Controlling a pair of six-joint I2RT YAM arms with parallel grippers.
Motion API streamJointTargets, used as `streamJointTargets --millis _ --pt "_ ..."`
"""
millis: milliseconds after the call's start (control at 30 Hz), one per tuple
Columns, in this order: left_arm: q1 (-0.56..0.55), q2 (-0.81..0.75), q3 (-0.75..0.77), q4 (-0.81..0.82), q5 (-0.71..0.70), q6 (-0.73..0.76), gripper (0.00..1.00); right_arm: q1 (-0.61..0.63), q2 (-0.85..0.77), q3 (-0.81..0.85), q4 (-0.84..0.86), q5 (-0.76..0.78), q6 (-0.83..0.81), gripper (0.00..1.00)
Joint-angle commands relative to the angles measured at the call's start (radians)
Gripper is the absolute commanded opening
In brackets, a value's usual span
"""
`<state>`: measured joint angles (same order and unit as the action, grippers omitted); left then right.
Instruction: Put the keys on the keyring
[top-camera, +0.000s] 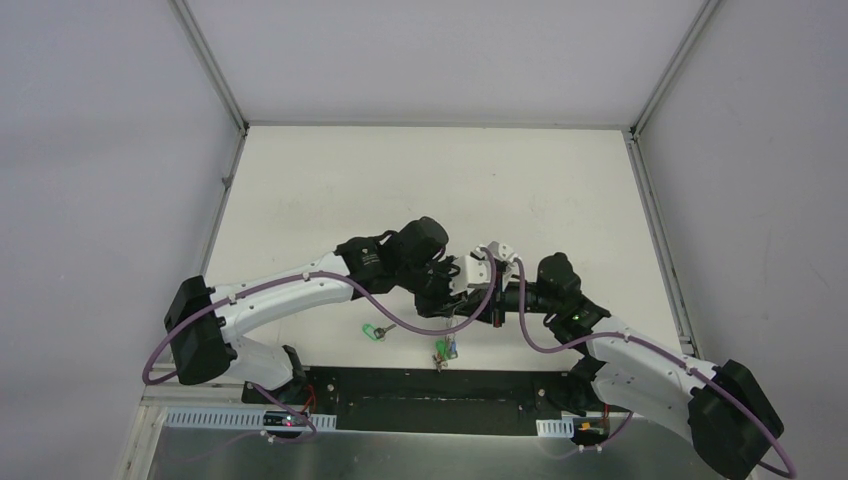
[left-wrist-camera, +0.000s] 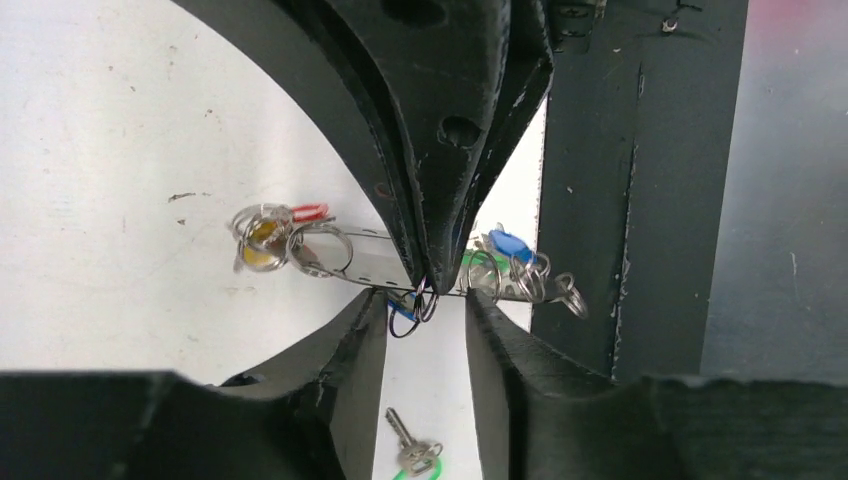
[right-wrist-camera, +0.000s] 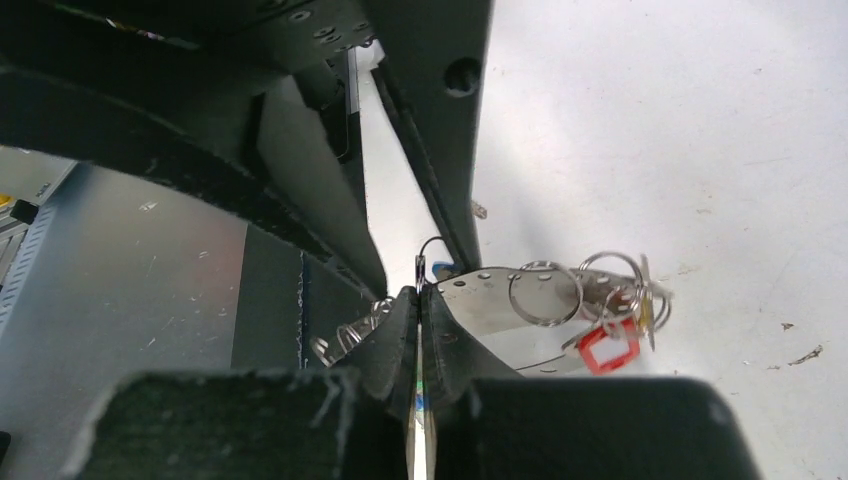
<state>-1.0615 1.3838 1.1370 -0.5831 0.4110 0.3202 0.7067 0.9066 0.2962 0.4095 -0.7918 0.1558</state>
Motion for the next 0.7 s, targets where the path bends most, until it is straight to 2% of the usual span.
streamJointTargets --millis 0,167,300,467,533,567,667 --pt "-0.004 -0.085 -0.055 0.141 0.006 -0.075 0.42 0.000 -0.038 -0.002 0.075 -0.003 0.003 0.00" --pt "0.107 -0.215 -0.181 0.350 0.124 -0.230 0.61 0.000 -0.061 -0.008 0.053 0.008 -0.004 0.00" --pt "0.243 -0.326 -0.327 0.608 0.247 -0.434 0.69 0.000 -0.073 -0.006 0.041 0.009 -0.007 0.00" --pt "0.371 -0.401 -0.510 0.901 0.390 -0.592 0.68 0.000 -0.090 0.004 0.015 0.006 -0.015 0.00" --pt "0.396 -0.402 -0.606 1.074 0.435 -0.652 0.67 0.000 -0.096 0.007 0.008 0.006 -0.017 0.00" --pt "0.400 -0.395 -0.652 1.211 0.451 -0.677 0.67 0.000 -0.099 0.008 0.003 0.005 -0.018 0.00" --pt "0.400 -0.339 -0.759 1.459 0.517 -0.674 0.60 0.000 -0.108 0.014 -0.008 0.003 -0.018 0.00"
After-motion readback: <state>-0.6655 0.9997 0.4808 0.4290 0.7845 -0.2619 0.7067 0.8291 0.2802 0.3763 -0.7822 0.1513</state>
